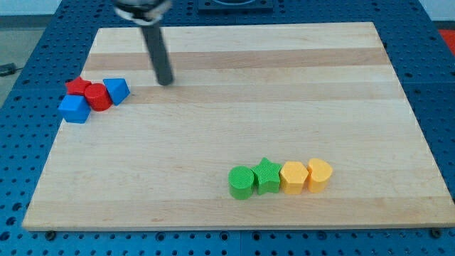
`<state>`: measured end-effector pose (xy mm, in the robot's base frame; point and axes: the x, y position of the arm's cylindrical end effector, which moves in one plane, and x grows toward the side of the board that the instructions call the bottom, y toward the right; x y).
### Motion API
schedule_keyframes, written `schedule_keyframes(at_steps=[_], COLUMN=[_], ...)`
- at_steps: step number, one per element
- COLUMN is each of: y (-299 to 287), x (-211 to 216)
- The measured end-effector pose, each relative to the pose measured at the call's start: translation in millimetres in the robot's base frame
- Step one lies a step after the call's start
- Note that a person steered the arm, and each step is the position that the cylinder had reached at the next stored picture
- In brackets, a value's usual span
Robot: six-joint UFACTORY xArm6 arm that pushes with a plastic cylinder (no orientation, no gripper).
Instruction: Place the blue triangle to the top right of the red circle
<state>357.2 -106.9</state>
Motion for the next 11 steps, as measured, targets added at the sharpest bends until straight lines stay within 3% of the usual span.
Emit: schedule_keyframes(at_steps=[1, 6, 7, 8, 9, 10, 11], y=[-17, -117, -53, -5, -5, 38, 99], x=[31, 21, 44, 113, 208, 261, 261])
